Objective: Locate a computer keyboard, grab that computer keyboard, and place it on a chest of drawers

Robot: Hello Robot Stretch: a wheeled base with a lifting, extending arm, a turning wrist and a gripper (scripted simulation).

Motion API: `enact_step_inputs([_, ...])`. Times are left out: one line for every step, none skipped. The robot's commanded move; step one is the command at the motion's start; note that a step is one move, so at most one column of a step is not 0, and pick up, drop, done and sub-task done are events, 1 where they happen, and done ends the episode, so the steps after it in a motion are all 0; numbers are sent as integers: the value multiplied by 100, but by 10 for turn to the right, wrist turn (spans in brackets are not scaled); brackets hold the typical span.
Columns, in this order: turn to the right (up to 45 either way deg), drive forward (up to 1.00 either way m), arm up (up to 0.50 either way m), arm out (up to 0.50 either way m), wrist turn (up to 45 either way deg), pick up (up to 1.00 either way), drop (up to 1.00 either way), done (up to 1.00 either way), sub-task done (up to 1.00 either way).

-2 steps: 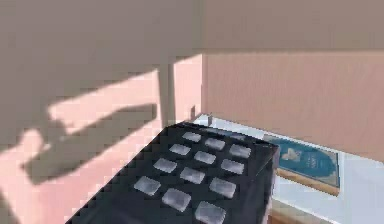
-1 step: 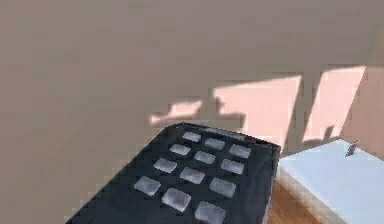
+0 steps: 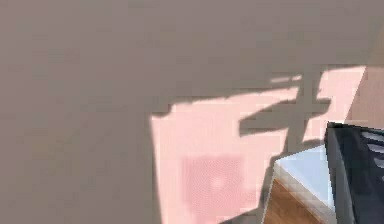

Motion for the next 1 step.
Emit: enact_step_inputs([0,0,0,0,390,0,0,0,0])
